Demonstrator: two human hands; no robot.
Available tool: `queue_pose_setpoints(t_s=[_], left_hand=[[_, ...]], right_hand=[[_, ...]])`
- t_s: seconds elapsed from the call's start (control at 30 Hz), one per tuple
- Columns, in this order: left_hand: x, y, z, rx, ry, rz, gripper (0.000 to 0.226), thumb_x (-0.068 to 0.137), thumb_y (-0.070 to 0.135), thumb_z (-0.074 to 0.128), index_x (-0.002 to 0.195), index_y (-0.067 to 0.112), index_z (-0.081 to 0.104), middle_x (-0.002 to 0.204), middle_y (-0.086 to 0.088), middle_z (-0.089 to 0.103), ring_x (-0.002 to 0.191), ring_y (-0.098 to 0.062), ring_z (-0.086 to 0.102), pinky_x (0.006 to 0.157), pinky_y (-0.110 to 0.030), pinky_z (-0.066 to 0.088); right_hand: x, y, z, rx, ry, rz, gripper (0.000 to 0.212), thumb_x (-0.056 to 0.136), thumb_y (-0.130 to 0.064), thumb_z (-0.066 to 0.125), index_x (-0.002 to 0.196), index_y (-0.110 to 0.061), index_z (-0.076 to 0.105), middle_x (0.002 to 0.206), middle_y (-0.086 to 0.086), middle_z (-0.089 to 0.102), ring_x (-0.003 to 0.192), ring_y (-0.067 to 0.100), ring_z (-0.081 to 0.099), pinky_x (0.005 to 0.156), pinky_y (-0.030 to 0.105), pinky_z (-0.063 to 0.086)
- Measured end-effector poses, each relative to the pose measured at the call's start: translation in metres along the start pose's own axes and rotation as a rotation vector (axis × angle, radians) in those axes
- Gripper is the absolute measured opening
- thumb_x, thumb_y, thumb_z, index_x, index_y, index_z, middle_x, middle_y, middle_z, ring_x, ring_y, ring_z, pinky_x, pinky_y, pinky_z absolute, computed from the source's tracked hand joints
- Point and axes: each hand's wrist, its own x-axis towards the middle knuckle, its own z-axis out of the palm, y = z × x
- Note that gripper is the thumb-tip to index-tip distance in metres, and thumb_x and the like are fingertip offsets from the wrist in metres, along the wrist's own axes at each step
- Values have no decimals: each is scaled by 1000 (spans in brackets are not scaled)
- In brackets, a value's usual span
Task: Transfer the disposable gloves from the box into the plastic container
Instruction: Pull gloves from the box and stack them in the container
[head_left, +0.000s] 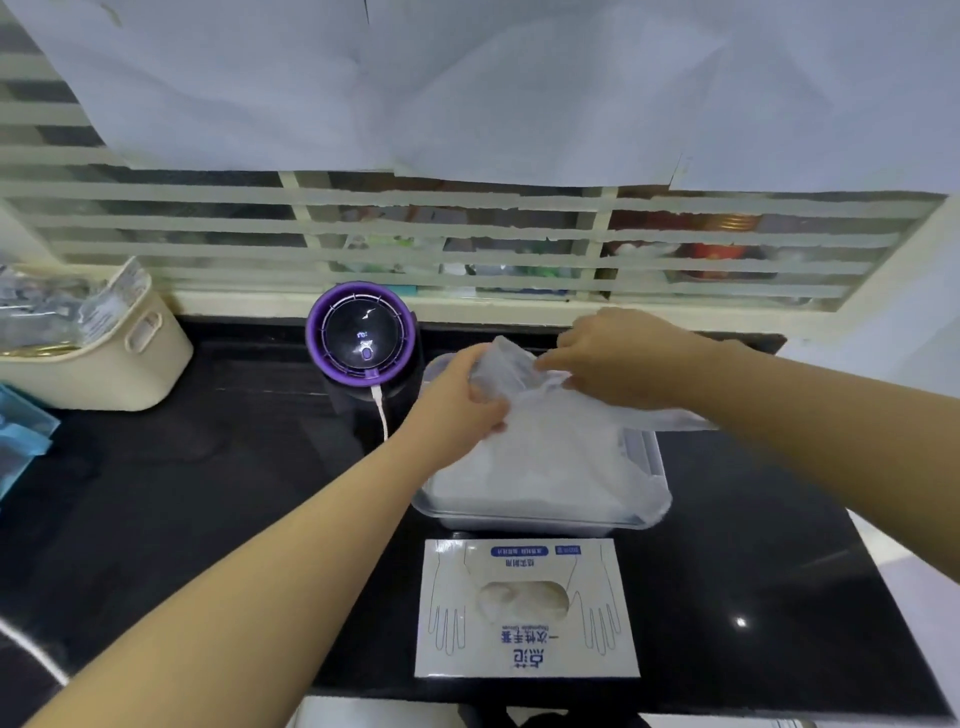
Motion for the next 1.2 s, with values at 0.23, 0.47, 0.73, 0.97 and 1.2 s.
queue_pose_setpoints(t_s=[0.23,0.47,0.73,0.97,1.2], left_hand=[[2,-23,8,22,170,-58,70,93,3,49,149,35,21,84,-3,64,64,-9,65,60,-25,56],[-3,-20,4,386,127,-24,79,94,15,57,154,29,8,121,1,43,89,-12,54,72,-21,46],[20,-11,6,1164,-369,279,35,100,19,46,135,23,50,140,2,41,116,-22,51,94,-37,46],[40,-34,27,1299,-556,137,58,93,28,60,146,20,36,139,-7,36,113,-27,53,89,-37,48],[47,-42,28,1329,-542,111,56,90,36,62,138,15,40,134,-8,38,117,-27,47,91,-40,48]], right_hand=[[10,-35,32,-96,-117,185,22,93,-25,54,114,-21,57,113,0,57,105,22,40,83,34,32],[14,-46,73,-76,-84,93,47,90,-15,57,135,-19,42,134,7,45,117,26,42,93,35,34],[19,-41,91,39,-103,-76,52,97,-12,45,145,-23,31,145,5,39,125,24,43,104,34,34],[11,-40,85,93,-231,184,39,95,-27,54,133,-20,50,140,6,45,126,26,41,105,38,32],[19,-63,62,-15,-112,87,21,93,-28,56,111,-19,60,112,0,59,110,24,44,90,35,32]])
